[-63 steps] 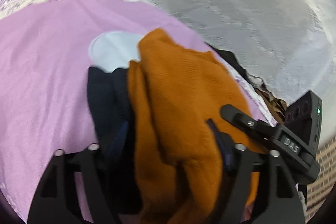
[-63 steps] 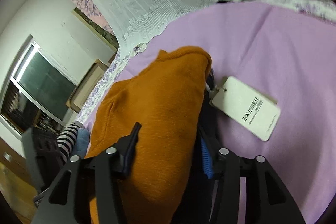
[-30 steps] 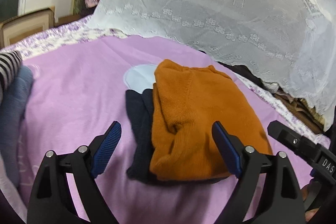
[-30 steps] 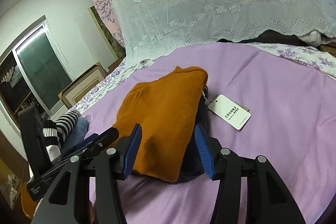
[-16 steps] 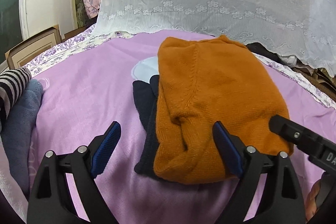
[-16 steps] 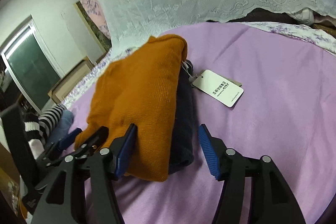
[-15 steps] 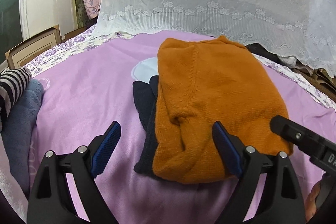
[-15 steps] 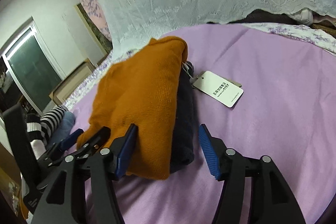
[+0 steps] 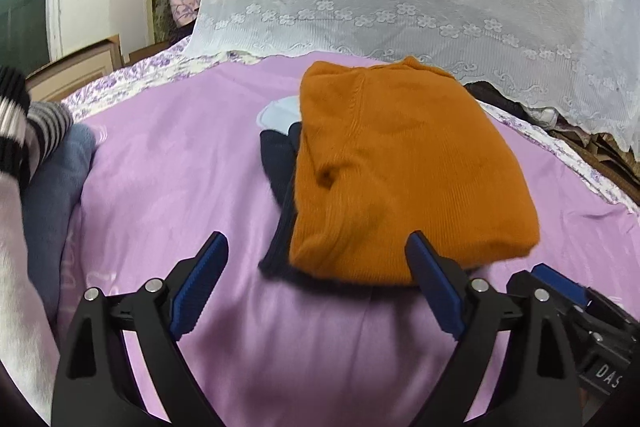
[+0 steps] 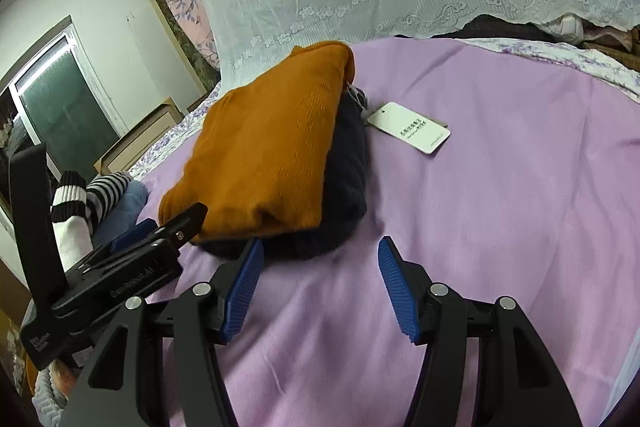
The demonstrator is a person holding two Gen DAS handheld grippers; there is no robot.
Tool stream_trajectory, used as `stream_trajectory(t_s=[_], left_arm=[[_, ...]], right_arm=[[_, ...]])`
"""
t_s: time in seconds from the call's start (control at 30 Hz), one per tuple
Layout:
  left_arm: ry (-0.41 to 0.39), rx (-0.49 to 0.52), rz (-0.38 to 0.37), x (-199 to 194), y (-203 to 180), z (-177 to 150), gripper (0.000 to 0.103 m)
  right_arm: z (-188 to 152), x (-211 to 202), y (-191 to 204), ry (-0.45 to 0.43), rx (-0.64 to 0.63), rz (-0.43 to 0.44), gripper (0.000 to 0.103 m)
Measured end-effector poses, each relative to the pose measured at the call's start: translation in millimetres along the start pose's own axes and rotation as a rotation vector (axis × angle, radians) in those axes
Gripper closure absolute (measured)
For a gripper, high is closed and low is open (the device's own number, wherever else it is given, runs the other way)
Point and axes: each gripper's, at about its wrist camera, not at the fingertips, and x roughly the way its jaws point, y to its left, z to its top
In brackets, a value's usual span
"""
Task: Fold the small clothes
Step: 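Press the cardigan flat on the stack with both grippers, then withdraw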
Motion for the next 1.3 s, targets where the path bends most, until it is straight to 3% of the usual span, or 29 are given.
stream_trajectory(t_s=[0.1, 0.2, 0.33, 0.47, 0.73, 0.87, 1.0, 1.13, 1.3], left_arm=[[-0.012, -0.027, -0.016, -13, 5, -2, 0.015], [-0.065, -0.112, -0.072, -27, 18, 19, 0.015], [-0.033, -0.180, -0.106, -10, 24, 47, 0.014], [0.025, -0.141, -0.038, 29, 14, 47, 0.014], [0.040, -0.078, -0.016, 50, 5, 38, 0.007], [0.051, -0.107, -0.035, 46, 10, 36, 0.007], [0.023, -0.122, -0.035, 23, 15, 32, 0.008], [-0.032, -0.130, -0.048, -5, 18, 27, 0.008], [-0.019, -0.108, -0.042, -16, 11, 12, 0.008]], right_arm=[[2, -12, 2, -0.040, 0.011, 0.017, 0.051], [23, -25, 11, -0.108, -0.002, 0.025, 0.063], [56, -11, 26, -0.097, -0.042, 0.027, 0.075], [77, 21, 30, -0.068, -0.047, 0.001, 0.076], [85, 45, 24, -0.051, -0.094, -0.052, 0.075], [83, 39, 20, -0.061, -0.034, -0.026, 0.076], [73, 11, 13, -0.120, 0.069, 0.063, 0.074], [51, -5, 9, -0.142, 0.056, 0.046, 0.073], [31, -12, 5, -0.112, 0.041, 0.041, 0.072]])
